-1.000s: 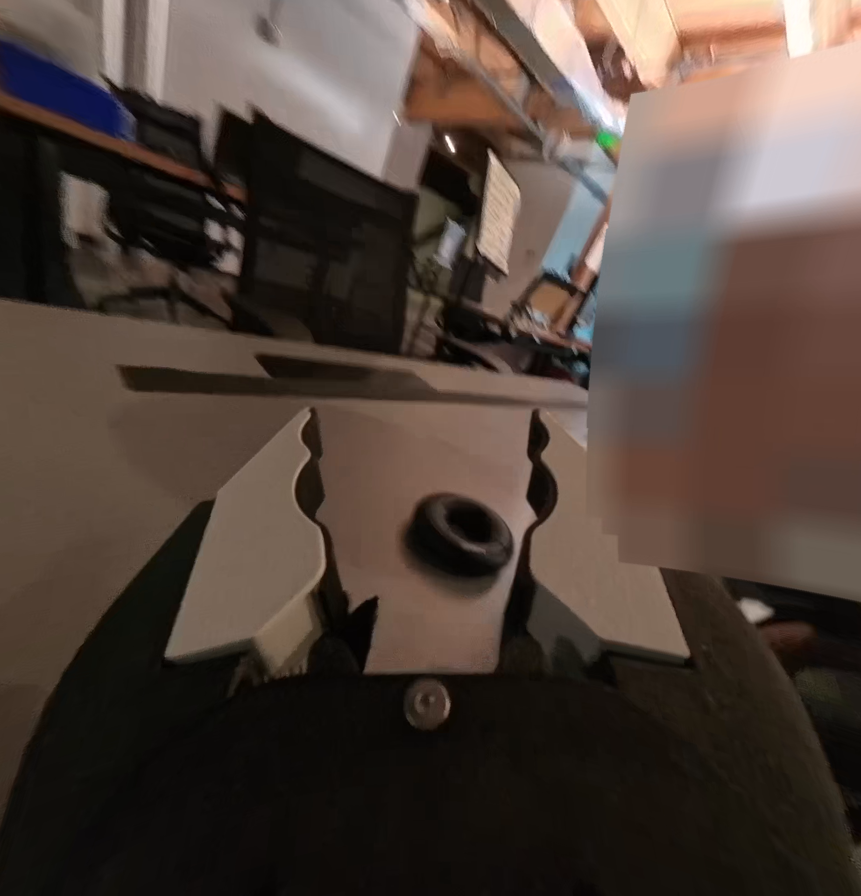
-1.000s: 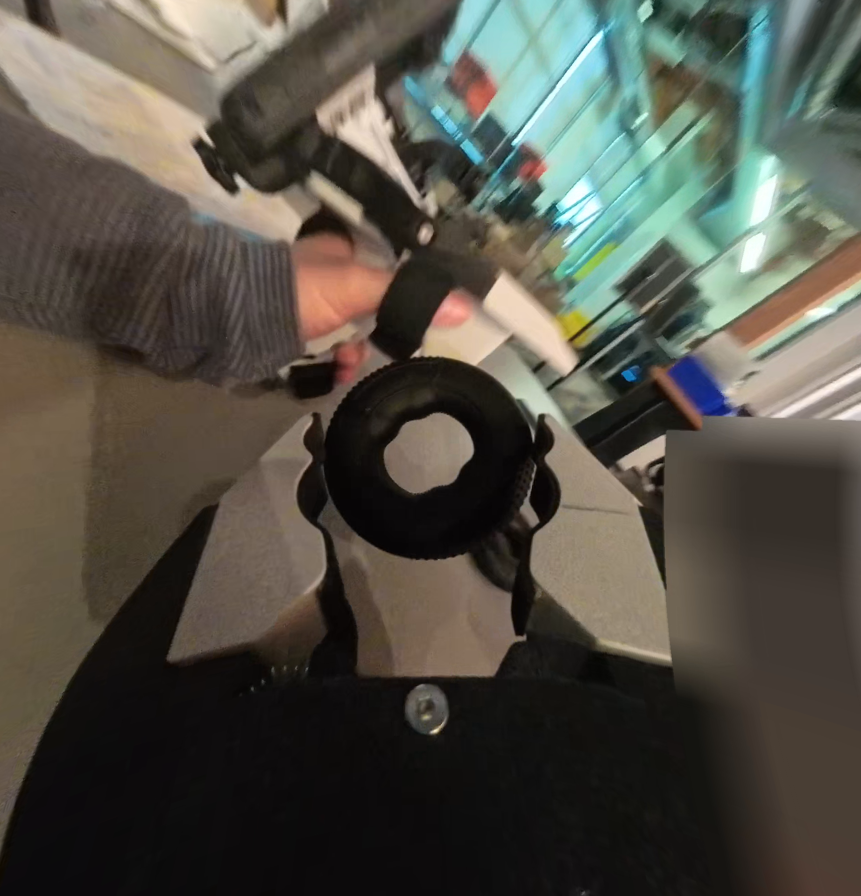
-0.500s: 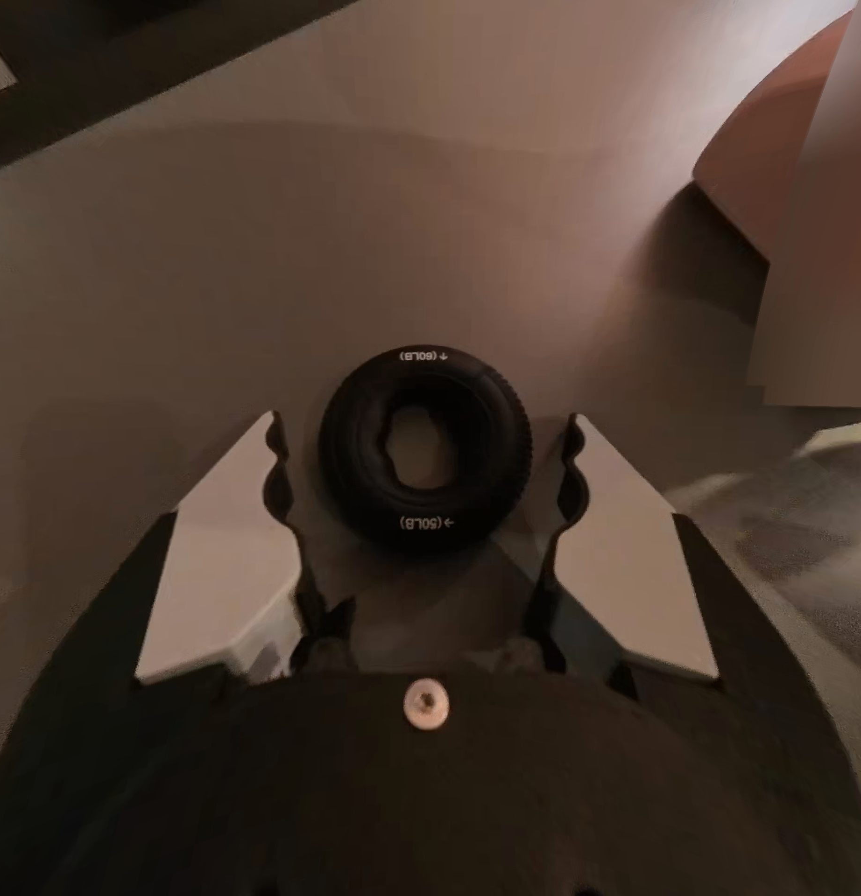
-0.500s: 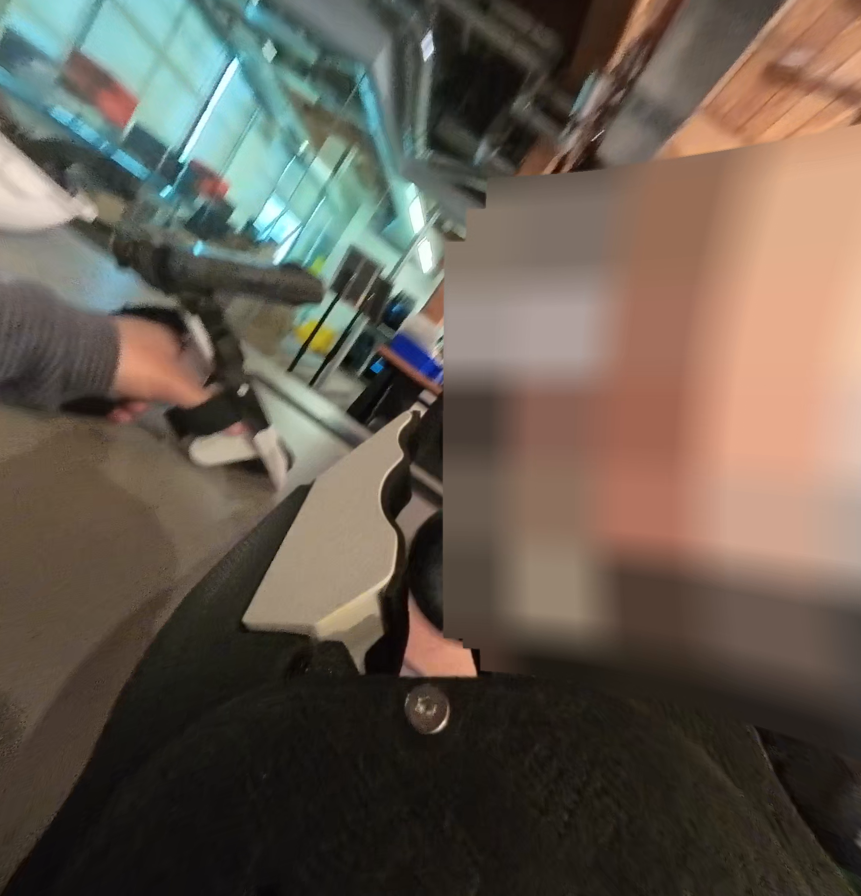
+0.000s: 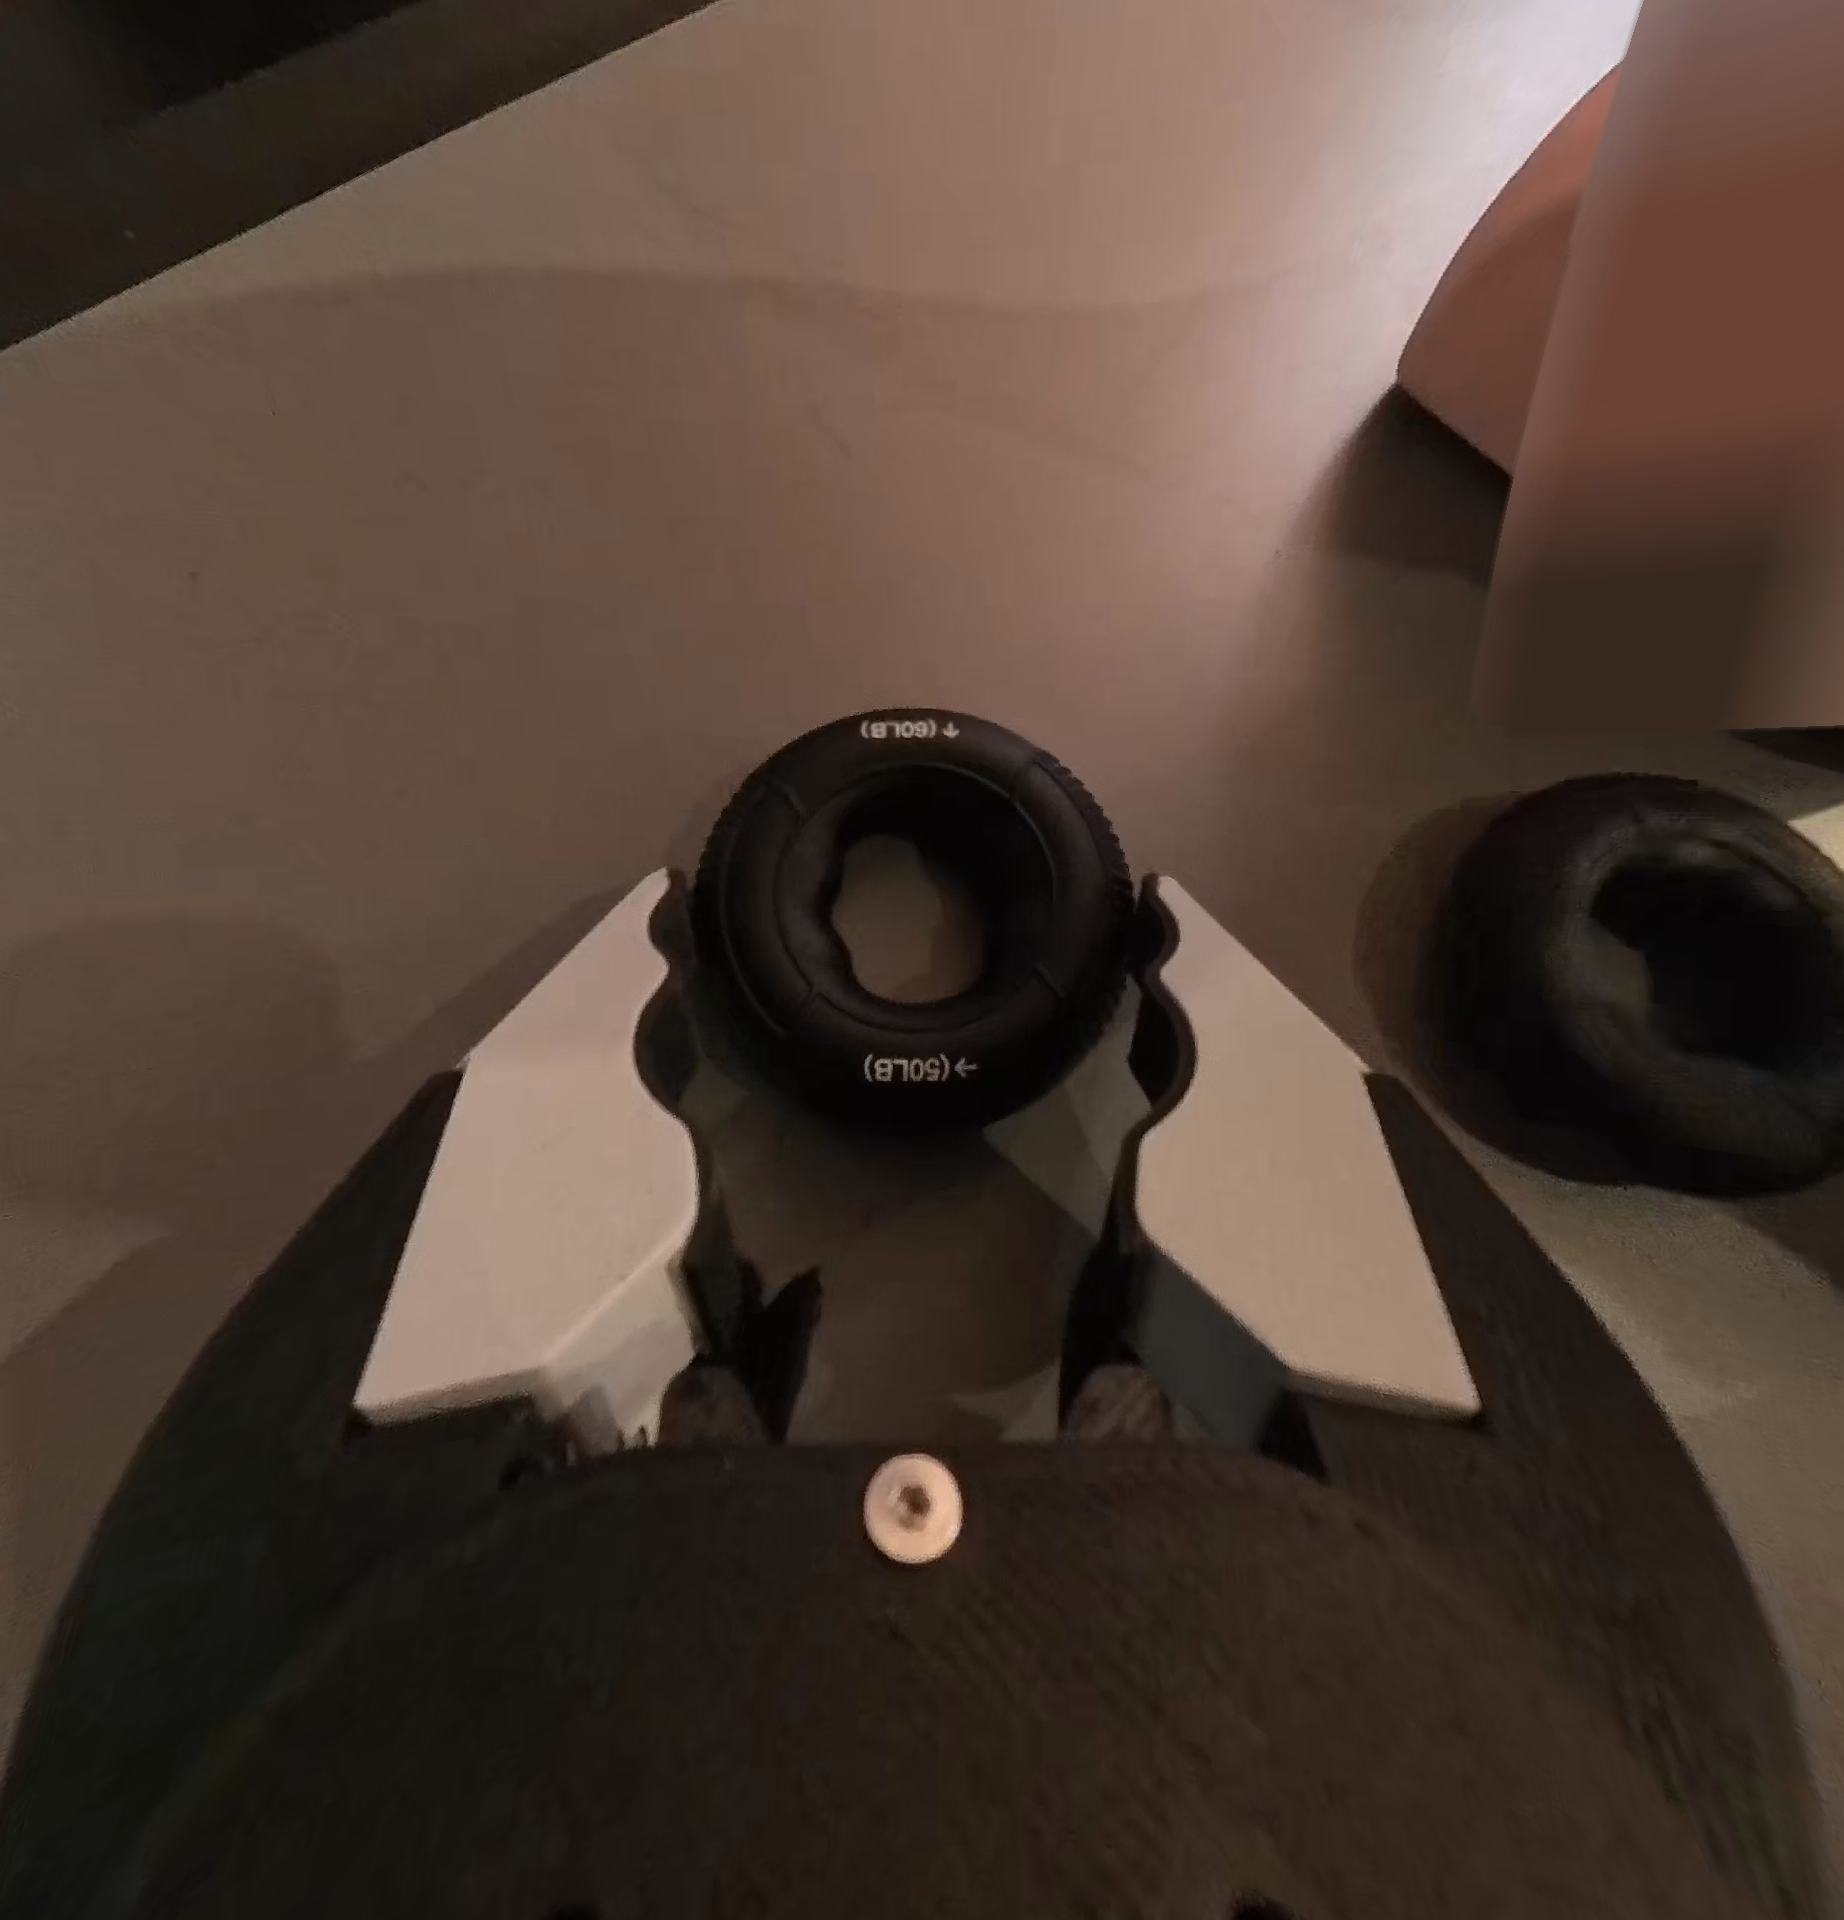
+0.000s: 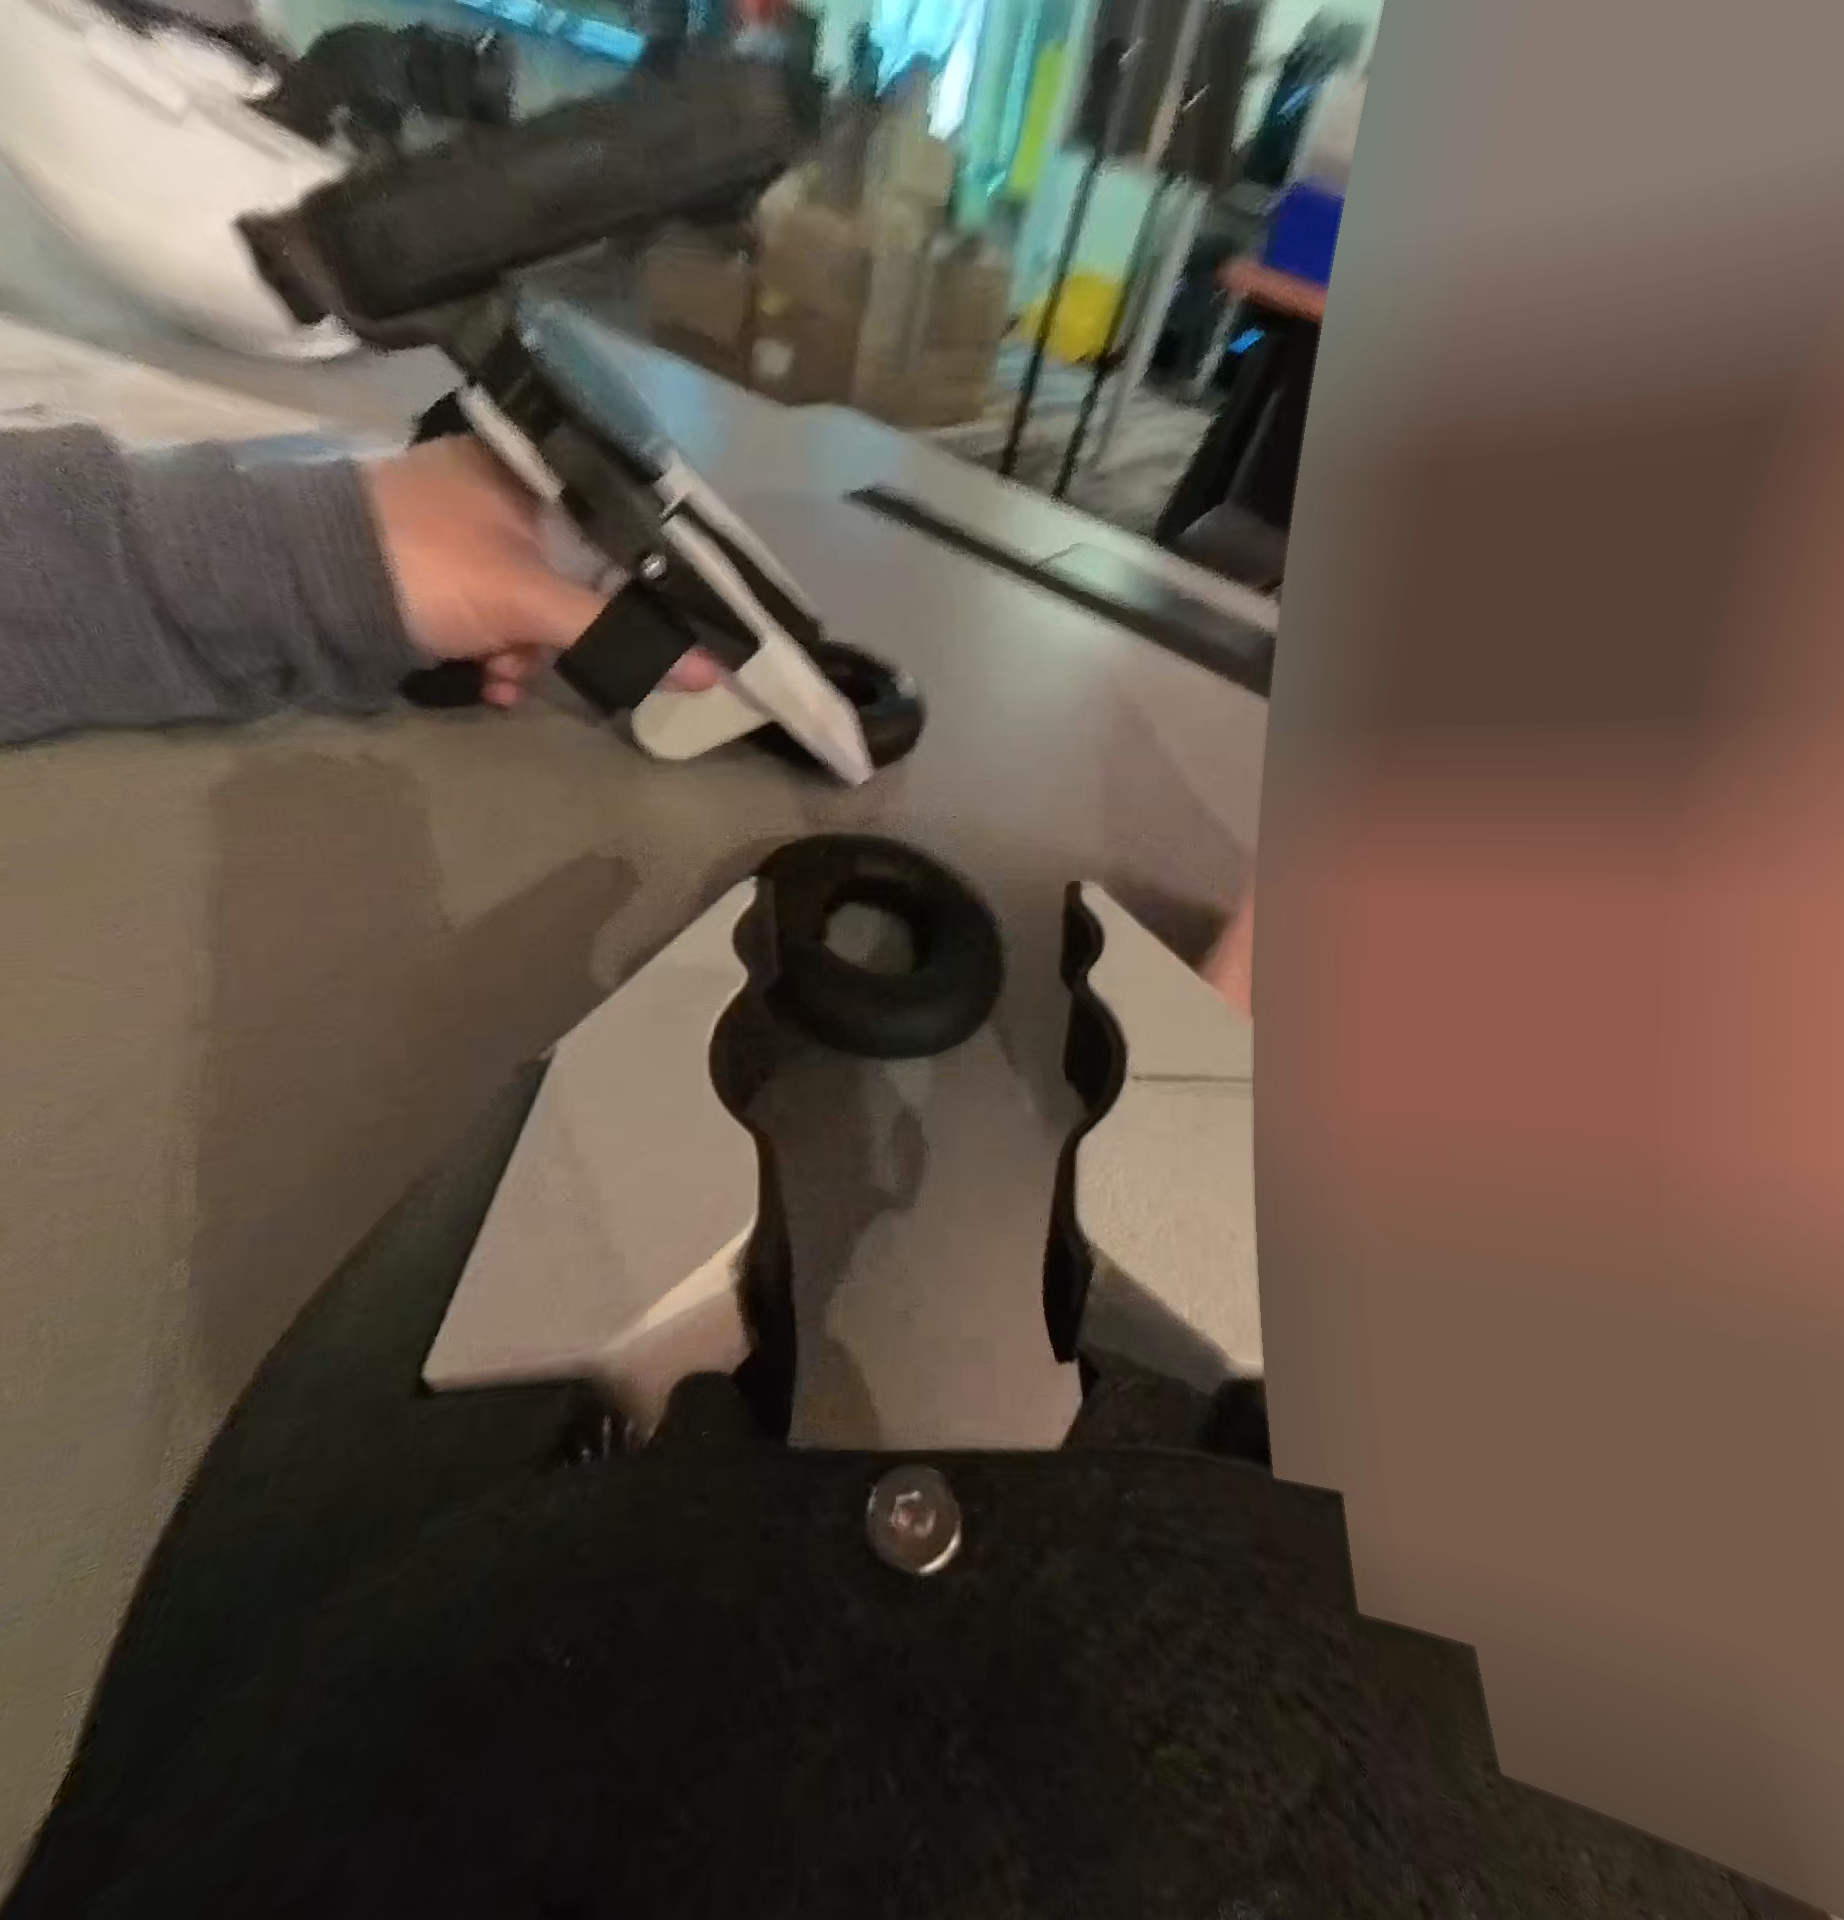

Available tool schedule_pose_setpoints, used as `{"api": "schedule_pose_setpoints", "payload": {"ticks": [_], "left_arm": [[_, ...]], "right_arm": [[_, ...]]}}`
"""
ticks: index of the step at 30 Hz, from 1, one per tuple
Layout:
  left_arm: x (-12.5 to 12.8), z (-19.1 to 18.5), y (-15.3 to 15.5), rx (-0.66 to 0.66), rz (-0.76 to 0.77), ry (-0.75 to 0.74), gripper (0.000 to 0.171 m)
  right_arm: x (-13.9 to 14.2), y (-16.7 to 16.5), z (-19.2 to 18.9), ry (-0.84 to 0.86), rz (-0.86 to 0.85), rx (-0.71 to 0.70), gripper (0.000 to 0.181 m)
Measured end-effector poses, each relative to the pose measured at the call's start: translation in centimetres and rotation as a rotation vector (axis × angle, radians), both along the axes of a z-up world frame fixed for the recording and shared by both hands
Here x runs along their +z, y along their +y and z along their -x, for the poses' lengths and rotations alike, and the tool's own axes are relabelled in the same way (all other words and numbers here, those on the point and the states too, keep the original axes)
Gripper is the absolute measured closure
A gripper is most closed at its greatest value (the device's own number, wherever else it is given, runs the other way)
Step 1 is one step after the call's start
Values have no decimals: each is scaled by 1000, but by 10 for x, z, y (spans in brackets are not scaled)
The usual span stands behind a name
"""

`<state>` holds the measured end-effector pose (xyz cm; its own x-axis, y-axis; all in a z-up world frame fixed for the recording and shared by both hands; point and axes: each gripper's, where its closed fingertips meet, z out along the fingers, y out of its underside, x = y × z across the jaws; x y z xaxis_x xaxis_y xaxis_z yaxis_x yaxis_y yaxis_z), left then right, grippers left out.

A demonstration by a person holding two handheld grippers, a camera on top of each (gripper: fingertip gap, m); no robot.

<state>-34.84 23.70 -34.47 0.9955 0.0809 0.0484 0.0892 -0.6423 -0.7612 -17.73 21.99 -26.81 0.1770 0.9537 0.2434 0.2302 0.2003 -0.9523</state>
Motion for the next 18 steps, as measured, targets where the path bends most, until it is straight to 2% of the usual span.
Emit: {"api": "schedule_pose_setpoints", "payload": {"ticks": [1,4,7,9,13,18], "left_arm": [[0,-1,0,-7,0,0,87],[0,-2,-1,-17,0,2,87],[0,-3,-1,-21,0,1,87],[0,-4,-2,-27,0,1,87],[0,-5,-2,-35,-1,0,87],[1,-6,-2,-41,-3,-5,87]], "right_arm": [[-8,-5,7,-55,39,44,122],[-32,-14,29,-198,216,109,89],[-61,-2,45,-368,316,31,78],[-75,1,51,-458,324,-2,72],[-77,-1,61,-473,288,-30,81],[-78,7,63,-462,333,-81,94]]}}
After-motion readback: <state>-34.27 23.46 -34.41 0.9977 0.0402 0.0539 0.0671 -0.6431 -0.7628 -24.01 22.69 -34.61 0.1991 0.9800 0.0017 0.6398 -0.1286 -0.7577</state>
